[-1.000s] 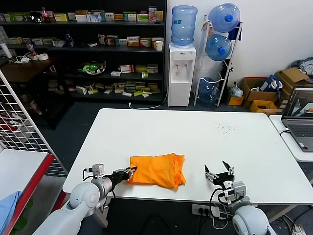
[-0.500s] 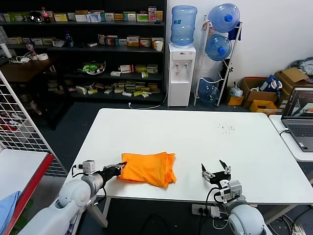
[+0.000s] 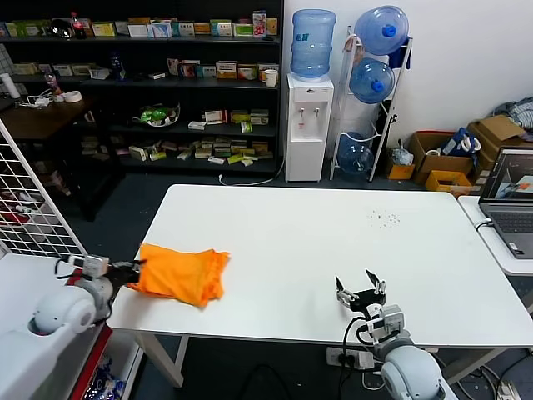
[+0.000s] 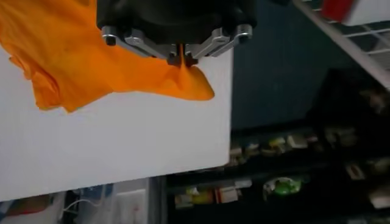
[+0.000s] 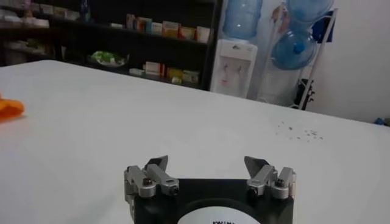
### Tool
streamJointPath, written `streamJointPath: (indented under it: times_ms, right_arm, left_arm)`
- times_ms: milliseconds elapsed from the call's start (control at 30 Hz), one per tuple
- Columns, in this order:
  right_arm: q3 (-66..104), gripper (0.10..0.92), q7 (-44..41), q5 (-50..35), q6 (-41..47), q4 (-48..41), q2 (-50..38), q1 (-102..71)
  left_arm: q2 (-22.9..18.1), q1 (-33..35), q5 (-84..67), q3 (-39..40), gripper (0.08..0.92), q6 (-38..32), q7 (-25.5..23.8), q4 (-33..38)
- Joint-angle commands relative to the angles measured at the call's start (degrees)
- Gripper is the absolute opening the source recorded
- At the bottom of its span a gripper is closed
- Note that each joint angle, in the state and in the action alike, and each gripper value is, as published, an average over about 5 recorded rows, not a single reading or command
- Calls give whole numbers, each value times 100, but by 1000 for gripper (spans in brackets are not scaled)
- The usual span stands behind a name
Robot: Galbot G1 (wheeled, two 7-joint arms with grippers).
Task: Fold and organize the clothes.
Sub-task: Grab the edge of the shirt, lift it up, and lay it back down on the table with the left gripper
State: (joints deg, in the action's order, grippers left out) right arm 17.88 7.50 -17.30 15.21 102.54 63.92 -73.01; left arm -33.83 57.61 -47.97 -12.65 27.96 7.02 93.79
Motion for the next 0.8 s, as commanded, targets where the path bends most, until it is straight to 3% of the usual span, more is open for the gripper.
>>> streamJointPath:
  times_ms: [33,233,333,600,800]
  right_arm:
    - [-71,823,-14,20,-20,-61,54,145]
    - [-110,823,-28,53,-70,-176,92,194]
    - [-107,823,-28,75,-77,-185,101,171]
    - [-65,823,-16,212,-78,-145,134,-9]
    - [-1,823,-31,306,-120,-138,137,-164]
  left_arm:
    - [1502,-93,609,-571,122,-218,91,-608]
    - [1719,-174,393,-738,122,-225,254,-453]
    - [1579,-224,231,-607,122,-184,359,-222]
    - [88,3,366,-33,122,-118,675,336]
    - [-531,75,379,237,122,-117,888,507]
